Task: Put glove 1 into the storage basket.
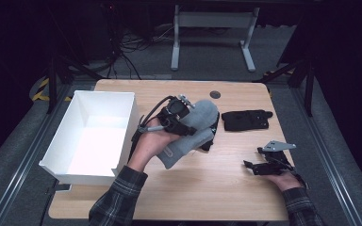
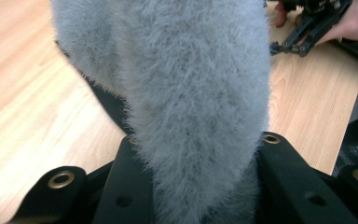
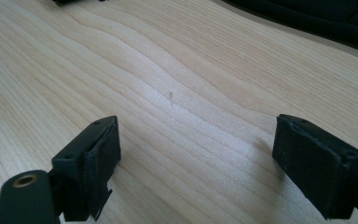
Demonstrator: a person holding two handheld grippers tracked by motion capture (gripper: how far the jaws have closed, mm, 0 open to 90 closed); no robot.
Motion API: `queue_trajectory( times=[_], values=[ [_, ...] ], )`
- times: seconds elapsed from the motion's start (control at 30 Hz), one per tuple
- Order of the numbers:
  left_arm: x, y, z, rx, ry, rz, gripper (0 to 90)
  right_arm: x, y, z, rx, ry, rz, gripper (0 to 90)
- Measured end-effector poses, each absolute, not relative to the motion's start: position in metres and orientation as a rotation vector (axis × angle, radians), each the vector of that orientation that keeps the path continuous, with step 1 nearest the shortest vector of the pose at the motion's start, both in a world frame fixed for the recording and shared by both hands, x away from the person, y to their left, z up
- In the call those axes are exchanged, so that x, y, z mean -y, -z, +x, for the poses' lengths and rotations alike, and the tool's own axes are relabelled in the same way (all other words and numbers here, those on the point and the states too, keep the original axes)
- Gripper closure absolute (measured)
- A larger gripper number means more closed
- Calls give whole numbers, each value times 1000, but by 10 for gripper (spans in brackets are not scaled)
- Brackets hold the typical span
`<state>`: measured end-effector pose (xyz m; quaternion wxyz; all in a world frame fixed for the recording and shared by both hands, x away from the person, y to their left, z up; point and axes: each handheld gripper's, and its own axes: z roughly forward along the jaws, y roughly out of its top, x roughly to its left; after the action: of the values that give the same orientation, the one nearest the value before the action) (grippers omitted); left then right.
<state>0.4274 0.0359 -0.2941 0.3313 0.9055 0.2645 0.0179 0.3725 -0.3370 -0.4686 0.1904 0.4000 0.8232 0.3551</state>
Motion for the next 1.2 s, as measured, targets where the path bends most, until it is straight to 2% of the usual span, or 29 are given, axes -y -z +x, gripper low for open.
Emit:
queue_trajectory(
  times=[0.4,0.77,1.2],
  values=[
    [-73,252,429,-761,-135,2347,719,337,469,373,-2313,-998,1123,155],
    [-123,222,429,-832,-154,2282,719,337,469,372,-2313,-997,1125,155],
    [-198,217,419,-995,-222,2198,719,337,469,373,-2312,-998,1126,155]
  ],
)
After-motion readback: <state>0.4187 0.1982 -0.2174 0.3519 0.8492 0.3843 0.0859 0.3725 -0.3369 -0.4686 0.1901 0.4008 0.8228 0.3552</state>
